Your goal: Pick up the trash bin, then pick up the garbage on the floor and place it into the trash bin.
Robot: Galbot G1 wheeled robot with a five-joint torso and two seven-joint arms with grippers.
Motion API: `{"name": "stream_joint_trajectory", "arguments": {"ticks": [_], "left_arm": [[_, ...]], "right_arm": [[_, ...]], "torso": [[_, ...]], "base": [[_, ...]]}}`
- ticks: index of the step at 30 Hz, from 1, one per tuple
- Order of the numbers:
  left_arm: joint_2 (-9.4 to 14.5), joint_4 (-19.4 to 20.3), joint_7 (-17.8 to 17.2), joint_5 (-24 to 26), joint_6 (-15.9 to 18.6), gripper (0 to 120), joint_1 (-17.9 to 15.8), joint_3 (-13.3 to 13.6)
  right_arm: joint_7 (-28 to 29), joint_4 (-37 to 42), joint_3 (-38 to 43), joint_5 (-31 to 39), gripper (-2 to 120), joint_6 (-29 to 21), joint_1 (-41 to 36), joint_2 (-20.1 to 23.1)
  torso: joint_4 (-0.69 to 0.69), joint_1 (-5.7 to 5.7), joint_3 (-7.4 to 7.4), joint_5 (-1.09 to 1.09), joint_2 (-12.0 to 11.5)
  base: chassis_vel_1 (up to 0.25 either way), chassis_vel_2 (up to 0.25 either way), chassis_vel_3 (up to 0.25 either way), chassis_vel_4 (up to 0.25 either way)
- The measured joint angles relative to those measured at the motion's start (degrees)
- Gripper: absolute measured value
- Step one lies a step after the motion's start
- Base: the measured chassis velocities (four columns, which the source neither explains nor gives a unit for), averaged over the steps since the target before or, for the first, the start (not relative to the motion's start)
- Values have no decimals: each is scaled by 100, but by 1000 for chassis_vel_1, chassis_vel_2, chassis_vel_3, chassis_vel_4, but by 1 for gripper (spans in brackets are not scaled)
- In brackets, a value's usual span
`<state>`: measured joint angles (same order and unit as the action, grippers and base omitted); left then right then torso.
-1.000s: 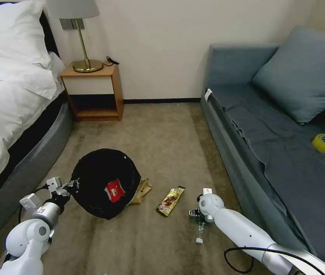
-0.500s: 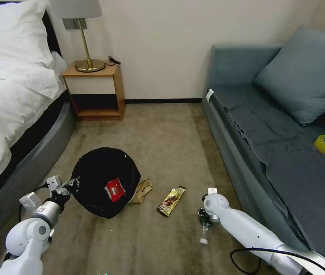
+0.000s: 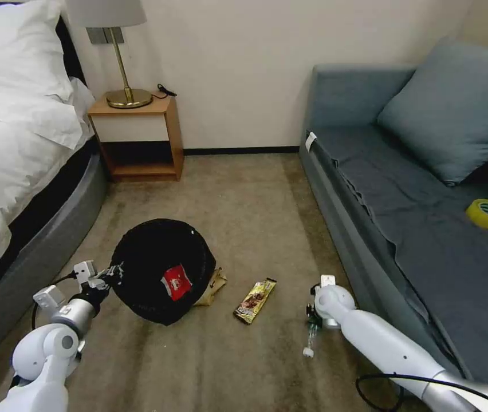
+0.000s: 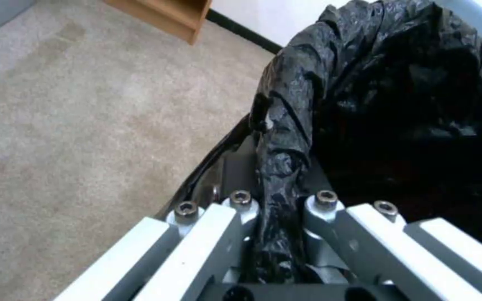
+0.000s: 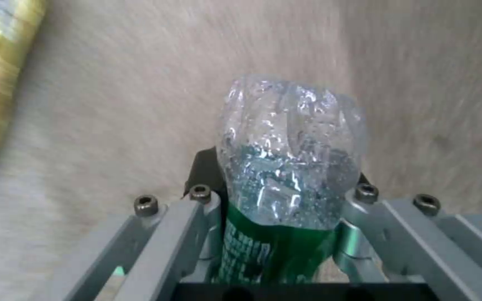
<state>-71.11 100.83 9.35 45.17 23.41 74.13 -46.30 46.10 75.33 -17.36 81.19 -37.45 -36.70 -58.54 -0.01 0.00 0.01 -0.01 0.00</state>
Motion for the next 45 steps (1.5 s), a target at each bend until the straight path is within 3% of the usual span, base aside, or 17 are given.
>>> {"name": "stream_joint_trajectory", "arguments": {"ticks": [5, 14, 16, 27, 37, 45], "left_arm": [[26, -97, -5, -9, 12, 4, -95, 105], [78, -224, -5, 5, 119, 4, -232, 293], [119, -319, -6, 3, 188, 4, -303, 396], [170, -452, 0, -80, 407, 4, -472, 584], [41, -172, -185, -101, 598, 4, -404, 582], [-31, 86, -343, -20, 693, 4, -289, 503]], "right_arm": [[189, 780, -74, 105, 25, 137, 134, 231], [24, 1585, -231, -513, 25, 872, 426, 276], [-163, 1909, -358, -881, 25, 1348, 707, 202], [-1009, 2286, -779, -1973, 25, 2510, 1824, -205], [-1348, 2697, -1310, -1845, 25, 2853, 2403, -939], [-1731, 2958, -1761, -2194, 25, 2882, 2239, -791]], "torso": [[1, 0, 0, 0, 0], [1, 0, -1, 0, 0], [1, 0, 0, 0, 0], [0, 0, 0, 0, 0], [2, 0, -1, -1, 1], [1, 0, -1, 0, 1]], "base": [[0, 0, 0, 0], [0, 0, 0, 0], [0, 0, 0, 0], [0, 0, 0, 0], [0, 0, 0, 0], [0, 0, 0, 0]]}}
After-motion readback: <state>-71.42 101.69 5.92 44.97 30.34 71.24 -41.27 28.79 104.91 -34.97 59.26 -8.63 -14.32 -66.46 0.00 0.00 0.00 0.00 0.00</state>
